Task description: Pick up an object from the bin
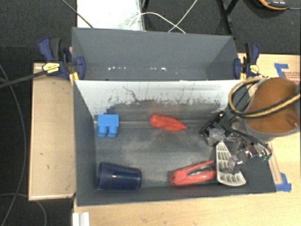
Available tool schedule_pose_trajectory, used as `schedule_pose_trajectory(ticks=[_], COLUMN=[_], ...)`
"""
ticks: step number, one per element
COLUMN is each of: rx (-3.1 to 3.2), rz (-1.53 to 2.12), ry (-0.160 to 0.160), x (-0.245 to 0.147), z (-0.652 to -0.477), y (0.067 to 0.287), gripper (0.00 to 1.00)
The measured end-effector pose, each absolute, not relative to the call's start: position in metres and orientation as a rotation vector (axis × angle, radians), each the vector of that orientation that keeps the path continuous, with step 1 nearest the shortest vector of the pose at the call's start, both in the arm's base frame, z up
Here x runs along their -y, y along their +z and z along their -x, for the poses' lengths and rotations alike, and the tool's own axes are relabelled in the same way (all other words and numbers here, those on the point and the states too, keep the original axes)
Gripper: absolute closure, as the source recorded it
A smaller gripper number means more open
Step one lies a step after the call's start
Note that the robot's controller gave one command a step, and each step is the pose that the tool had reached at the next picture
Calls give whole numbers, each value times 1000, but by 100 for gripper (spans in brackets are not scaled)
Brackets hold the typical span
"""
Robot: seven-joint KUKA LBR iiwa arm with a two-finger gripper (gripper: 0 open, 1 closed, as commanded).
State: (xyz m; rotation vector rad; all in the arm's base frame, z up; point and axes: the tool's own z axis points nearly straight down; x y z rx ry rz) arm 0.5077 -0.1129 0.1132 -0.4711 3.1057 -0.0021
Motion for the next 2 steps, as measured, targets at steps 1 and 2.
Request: schedule_pose_trajectory(ticks=[1, 2], rx=[-3120, -3008], rz=[247, 868], ry=[-4, -4], x=[128, 137], z=[-500, -509], y=[122, 107], gripper=[0, 0])
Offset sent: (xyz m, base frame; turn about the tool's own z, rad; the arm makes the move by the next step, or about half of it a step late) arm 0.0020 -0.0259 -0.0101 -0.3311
